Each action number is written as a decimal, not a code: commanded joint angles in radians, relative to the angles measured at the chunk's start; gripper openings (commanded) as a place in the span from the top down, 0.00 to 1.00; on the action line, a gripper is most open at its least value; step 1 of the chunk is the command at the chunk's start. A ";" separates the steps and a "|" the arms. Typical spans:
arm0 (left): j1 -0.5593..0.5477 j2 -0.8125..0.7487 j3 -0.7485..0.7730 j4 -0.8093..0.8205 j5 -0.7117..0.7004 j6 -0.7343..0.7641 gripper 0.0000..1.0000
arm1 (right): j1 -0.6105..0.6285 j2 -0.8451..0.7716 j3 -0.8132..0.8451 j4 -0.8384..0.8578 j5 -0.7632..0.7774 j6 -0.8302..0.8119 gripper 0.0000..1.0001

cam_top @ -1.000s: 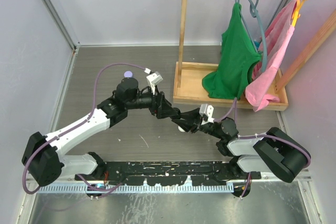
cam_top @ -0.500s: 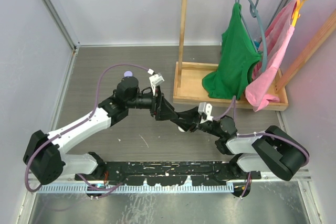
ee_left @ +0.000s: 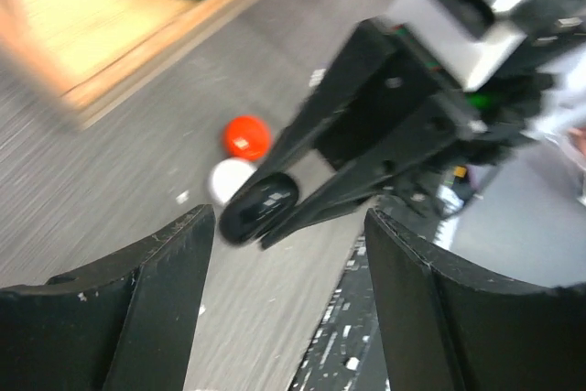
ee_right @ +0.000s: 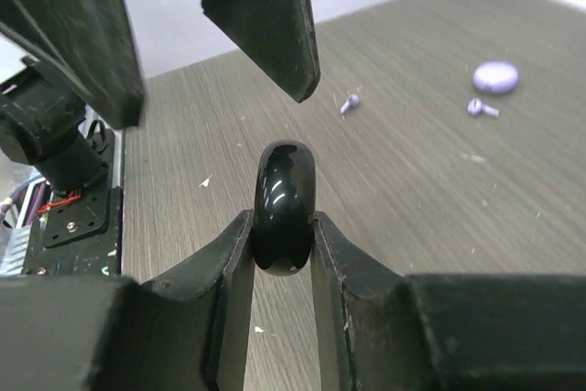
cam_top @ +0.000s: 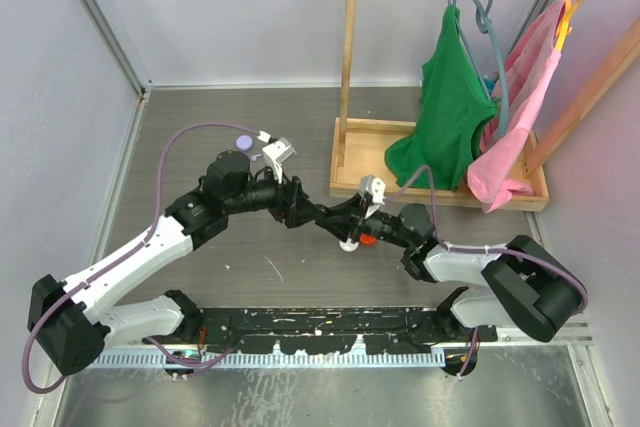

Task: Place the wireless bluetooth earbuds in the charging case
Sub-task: Close the charging case, then place the charging case at the center of the board, then pick up the charging case at the center of the board.

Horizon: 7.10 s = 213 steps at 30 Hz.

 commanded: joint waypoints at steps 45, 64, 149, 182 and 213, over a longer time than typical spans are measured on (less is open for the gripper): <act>0.407 0.391 0.232 -0.253 -0.797 -0.107 0.25 | -0.004 -0.182 0.233 -0.868 0.538 -0.012 0.13; 0.514 1.084 0.932 -0.405 -0.771 -0.040 0.28 | -0.006 -0.272 -0.051 -0.459 0.563 -0.016 0.00; -0.295 0.124 -0.042 0.296 -0.963 -0.431 0.57 | -0.005 0.096 0.031 0.255 0.339 0.163 0.67; 0.061 -0.182 -0.199 0.364 0.052 0.091 0.38 | -0.058 -0.039 0.062 0.265 -0.099 0.217 0.94; 0.040 -0.066 0.060 -0.108 0.239 0.320 0.92 | -0.059 -0.213 0.258 -0.501 -0.318 -0.121 0.56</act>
